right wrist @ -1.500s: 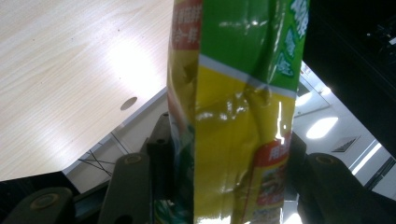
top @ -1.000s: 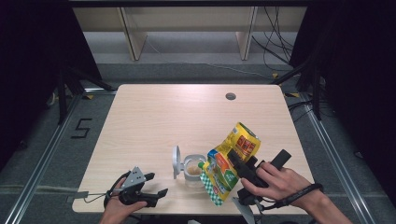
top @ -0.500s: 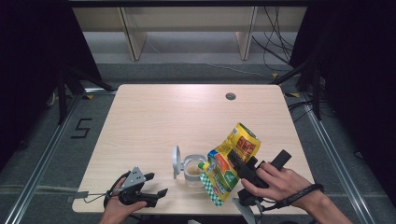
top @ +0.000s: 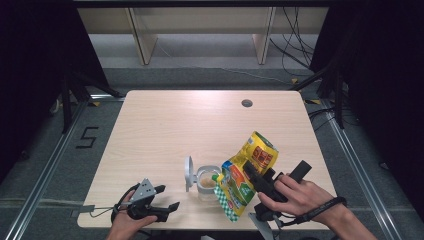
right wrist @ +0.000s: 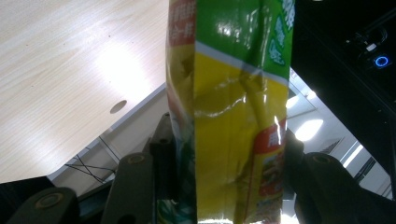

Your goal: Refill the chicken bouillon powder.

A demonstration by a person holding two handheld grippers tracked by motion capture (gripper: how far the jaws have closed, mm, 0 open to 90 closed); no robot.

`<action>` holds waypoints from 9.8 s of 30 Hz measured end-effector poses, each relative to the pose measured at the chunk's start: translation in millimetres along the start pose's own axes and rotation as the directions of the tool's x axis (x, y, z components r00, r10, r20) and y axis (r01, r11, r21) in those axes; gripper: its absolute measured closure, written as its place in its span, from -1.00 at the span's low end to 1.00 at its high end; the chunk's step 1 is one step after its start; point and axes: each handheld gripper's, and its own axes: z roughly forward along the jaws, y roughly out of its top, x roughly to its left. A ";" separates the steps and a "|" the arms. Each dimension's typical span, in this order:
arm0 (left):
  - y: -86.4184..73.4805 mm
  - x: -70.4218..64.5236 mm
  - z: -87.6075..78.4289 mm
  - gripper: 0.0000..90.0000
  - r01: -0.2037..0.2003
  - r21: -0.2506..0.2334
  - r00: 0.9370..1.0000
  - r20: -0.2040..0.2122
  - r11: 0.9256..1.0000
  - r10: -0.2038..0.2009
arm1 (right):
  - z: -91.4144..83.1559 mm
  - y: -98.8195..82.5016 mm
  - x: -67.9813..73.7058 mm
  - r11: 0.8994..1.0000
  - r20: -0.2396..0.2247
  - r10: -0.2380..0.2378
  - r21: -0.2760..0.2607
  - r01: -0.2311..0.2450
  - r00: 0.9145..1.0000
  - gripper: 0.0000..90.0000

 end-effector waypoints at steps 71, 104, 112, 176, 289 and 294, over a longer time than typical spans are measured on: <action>0.0 2.7 0.0 -0.55 0.001 -0.010 1.000 -0.024 1.000 -0.001 | 0.1 -2.3 -0.8 0.999 0.013 -0.045 0.004 0.045 0.999 0.29; 0.6 1.8 -1.3 -0.55 -0.012 -0.007 1.000 -0.025 1.000 0.012 | 1.7 -1.4 2.5 1.000 0.015 -0.021 0.008 0.021 1.000 0.30; 0.2 1.8 -1.2 -0.55 -0.011 -0.013 1.000 -0.025 1.000 0.011 | 0.9 -2.1 4.1 1.000 0.025 0.004 0.009 -0.005 1.000 0.30; 1.8 0.5 -1.8 -0.55 -0.021 -0.013 0.999 -0.025 1.000 0.020 | 0.3 0.4 0.1 1.000 0.030 -0.015 0.009 0.015 0.999 0.32; 1.2 0.2 -1.3 -0.55 -0.016 0.000 0.999 -0.030 1.000 0.016 | -7.8 1.6 4.4 1.000 0.029 -0.012 0.003 0.012 0.999 0.37; 1.8 0.3 -1.1 -0.55 -0.022 -0.014 1.000 -0.022 1.000 0.022 | -7.0 1.2 4.0 1.000 0.024 -0.010 0.001 0.010 1.000 0.37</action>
